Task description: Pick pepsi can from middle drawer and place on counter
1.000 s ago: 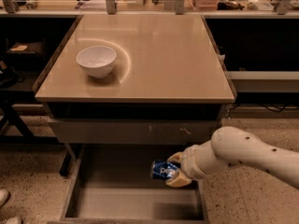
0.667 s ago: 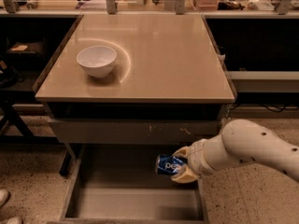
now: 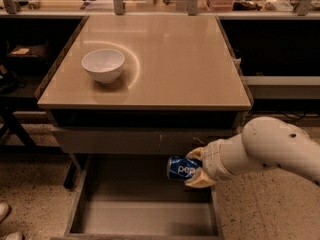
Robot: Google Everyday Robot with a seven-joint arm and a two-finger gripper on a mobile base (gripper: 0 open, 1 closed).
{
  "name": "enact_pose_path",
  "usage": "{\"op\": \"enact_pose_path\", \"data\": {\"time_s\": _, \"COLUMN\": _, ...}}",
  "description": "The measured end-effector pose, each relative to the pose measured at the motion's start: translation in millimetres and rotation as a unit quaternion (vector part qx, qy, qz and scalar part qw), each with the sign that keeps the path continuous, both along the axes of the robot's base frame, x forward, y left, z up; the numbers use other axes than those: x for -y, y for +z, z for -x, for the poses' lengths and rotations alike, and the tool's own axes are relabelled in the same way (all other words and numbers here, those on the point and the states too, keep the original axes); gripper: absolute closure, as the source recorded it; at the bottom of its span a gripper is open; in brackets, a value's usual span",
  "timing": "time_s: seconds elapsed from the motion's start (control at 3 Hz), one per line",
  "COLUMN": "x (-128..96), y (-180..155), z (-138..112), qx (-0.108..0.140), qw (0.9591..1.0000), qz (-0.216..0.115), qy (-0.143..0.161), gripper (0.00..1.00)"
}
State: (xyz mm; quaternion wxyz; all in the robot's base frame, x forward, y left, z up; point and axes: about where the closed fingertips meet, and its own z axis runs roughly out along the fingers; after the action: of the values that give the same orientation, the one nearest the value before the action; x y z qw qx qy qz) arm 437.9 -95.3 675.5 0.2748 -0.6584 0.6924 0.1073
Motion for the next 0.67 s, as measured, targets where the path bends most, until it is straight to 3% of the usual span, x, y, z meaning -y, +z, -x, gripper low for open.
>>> {"op": "enact_pose_path", "data": {"time_s": 0.33, "x": 6, "y": 13, "z": 1, "qx": 0.009, "qw": 0.9999, "qz": 0.004, "qy": -0.003, "gripper": 1.0}}
{"op": "enact_pose_path", "data": {"time_s": 0.67, "x": 16, "y": 52, "z": 1, "qx": 0.042, "qw": 0.999, "qz": 0.013, "qy": -0.01, "gripper": 1.0}}
